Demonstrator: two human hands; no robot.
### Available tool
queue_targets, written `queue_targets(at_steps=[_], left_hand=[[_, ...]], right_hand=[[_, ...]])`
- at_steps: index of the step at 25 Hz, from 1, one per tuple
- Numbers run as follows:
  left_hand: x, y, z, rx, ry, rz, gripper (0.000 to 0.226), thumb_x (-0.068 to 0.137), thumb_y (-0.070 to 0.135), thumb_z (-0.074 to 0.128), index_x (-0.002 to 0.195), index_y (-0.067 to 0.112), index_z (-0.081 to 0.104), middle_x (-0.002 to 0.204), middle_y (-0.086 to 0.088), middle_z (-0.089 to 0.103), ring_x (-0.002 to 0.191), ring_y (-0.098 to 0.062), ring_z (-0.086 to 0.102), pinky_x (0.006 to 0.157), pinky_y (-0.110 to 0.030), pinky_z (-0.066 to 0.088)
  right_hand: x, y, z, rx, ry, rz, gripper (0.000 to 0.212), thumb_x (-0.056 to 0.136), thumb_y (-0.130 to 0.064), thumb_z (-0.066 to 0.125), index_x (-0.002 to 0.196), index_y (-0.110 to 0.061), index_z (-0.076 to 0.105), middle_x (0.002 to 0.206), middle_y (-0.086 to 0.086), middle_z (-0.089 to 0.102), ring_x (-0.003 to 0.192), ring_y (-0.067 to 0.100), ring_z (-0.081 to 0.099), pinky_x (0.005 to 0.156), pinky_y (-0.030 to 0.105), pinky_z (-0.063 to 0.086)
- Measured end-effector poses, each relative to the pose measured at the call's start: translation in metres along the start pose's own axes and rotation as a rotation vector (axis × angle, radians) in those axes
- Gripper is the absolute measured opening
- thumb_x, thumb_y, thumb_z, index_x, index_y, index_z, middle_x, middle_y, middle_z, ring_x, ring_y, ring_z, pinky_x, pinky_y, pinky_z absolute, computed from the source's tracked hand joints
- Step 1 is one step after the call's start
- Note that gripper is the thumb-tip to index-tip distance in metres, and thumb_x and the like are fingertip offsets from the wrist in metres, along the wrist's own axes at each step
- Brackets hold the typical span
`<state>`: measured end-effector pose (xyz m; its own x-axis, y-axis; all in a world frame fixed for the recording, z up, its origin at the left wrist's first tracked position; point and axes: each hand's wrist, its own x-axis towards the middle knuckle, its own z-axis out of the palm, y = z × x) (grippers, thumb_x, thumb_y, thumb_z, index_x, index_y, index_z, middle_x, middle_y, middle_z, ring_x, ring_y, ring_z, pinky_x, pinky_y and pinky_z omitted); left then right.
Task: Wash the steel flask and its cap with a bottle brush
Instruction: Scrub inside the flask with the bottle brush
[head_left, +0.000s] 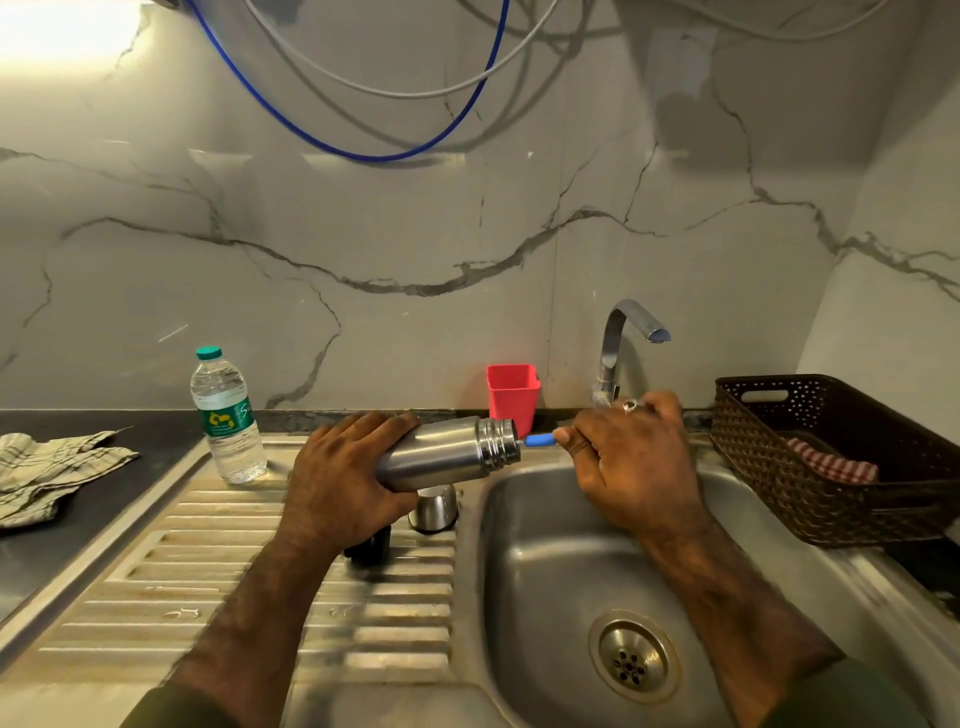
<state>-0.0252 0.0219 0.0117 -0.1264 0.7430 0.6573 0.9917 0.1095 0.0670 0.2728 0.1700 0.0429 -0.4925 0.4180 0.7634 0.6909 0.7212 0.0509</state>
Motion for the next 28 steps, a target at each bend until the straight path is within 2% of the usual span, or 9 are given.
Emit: queue_targets(at_steps=[2, 3, 7, 9, 14, 17, 22, 25, 28], left_hand=[[-0.001, 0.001, 0.002, -0.034, -0.01, -0.02, 0.083, 0.059, 0.056, 0.08, 0.137, 0.033, 0.065, 0.128, 0.009, 0.07, 0.106, -0.021, 0.068, 0.094, -0.042, 0.054], [-0.001, 0.002, 0.002, -0.044, -0.014, -0.022, 0.084, 0.058, 0.056, 0.081, 0.137, 0.033, 0.065, 0.128, 0.009, 0.07, 0.106, -0.021, 0.068, 0.093, -0.041, 0.054], [0.0, 0.002, -0.002, -0.026, -0.013, 0.007, 0.082, 0.062, 0.06, 0.075, 0.139, 0.032, 0.064, 0.127, 0.007, 0.071, 0.106, -0.021, 0.067, 0.094, -0.043, 0.054], [0.0, 0.0, -0.003, 0.012, -0.007, 0.026, 0.081, 0.064, 0.063, 0.07, 0.138, 0.031, 0.066, 0.126, 0.006, 0.071, 0.106, -0.023, 0.067, 0.094, -0.045, 0.054], [0.0, -0.001, 0.001, -0.017, -0.011, -0.015, 0.082, 0.061, 0.061, 0.072, 0.138, 0.032, 0.065, 0.125, 0.008, 0.071, 0.107, -0.022, 0.067, 0.094, -0.042, 0.053], [-0.002, 0.002, 0.001, -0.041, -0.016, -0.018, 0.084, 0.059, 0.058, 0.078, 0.138, 0.033, 0.064, 0.125, 0.009, 0.071, 0.105, -0.019, 0.067, 0.094, -0.04, 0.053], [-0.001, -0.003, -0.007, -0.043, 0.021, -0.037, 0.079, 0.061, 0.052, 0.082, 0.136, 0.031, 0.065, 0.115, 0.007, 0.072, 0.096, -0.02, 0.067, 0.089, -0.04, 0.055], [-0.002, -0.006, -0.007, -0.016, 0.007, 0.011, 0.079, 0.062, 0.054, 0.077, 0.137, 0.031, 0.066, 0.12, 0.006, 0.072, 0.101, -0.022, 0.067, 0.091, -0.044, 0.054], [0.0, -0.001, -0.001, -0.006, -0.021, 0.023, 0.082, 0.061, 0.059, 0.074, 0.138, 0.031, 0.066, 0.127, 0.006, 0.071, 0.107, -0.022, 0.067, 0.093, -0.045, 0.054]], right_hand=[[-0.002, 0.0, -0.001, 0.005, 0.077, 0.008, 0.037, 0.104, -0.05, 0.045, 0.091, -0.026, 0.07, 0.091, -0.005, 0.065, 0.085, 0.02, 0.059, 0.094, 0.044, 0.036], [-0.003, 0.0, -0.003, 0.007, 0.095, 0.0, 0.036, 0.104, -0.049, 0.046, 0.092, -0.025, 0.071, 0.092, -0.004, 0.064, 0.086, 0.021, 0.058, 0.094, 0.044, 0.037], [0.0, -0.004, -0.006, 0.031, -0.058, 0.064, 0.044, 0.099, -0.059, 0.042, 0.082, -0.027, 0.067, 0.067, -0.008, 0.063, 0.062, 0.018, 0.058, 0.065, 0.033, 0.046], [0.002, -0.005, -0.003, 0.056, -0.16, 0.151, 0.041, 0.098, -0.066, 0.043, 0.085, -0.03, 0.057, 0.065, -0.011, 0.059, 0.061, 0.015, 0.057, 0.062, 0.03, 0.049], [-0.004, 0.001, 0.003, 0.099, 0.105, -0.066, 0.024, 0.094, -0.042, 0.07, 0.103, -0.02, 0.069, 0.097, -0.002, 0.068, 0.091, 0.022, 0.061, 0.093, 0.039, 0.036], [-0.006, 0.008, 0.003, 0.105, 0.167, -0.088, 0.015, 0.094, -0.023, 0.075, 0.106, -0.016, 0.075, 0.099, 0.002, 0.072, 0.093, 0.026, 0.064, 0.094, 0.04, 0.037], [-0.004, 0.003, 0.0, 0.088, 0.108, -0.171, 0.027, 0.101, -0.036, 0.053, 0.1, -0.022, 0.076, 0.088, -0.001, 0.075, 0.074, 0.023, 0.067, 0.068, 0.035, 0.05], [0.0, -0.004, -0.002, 0.071, 0.025, -0.031, 0.028, 0.099, -0.04, 0.043, 0.092, -0.025, 0.066, 0.071, -0.005, 0.073, 0.058, 0.02, 0.064, 0.057, 0.03, 0.047], [0.0, 0.004, 0.0, 0.108, 0.013, -0.017, 0.02, 0.102, -0.043, 0.055, 0.098, -0.026, 0.065, 0.077, -0.007, 0.07, 0.067, 0.019, 0.064, 0.075, 0.034, 0.044]])
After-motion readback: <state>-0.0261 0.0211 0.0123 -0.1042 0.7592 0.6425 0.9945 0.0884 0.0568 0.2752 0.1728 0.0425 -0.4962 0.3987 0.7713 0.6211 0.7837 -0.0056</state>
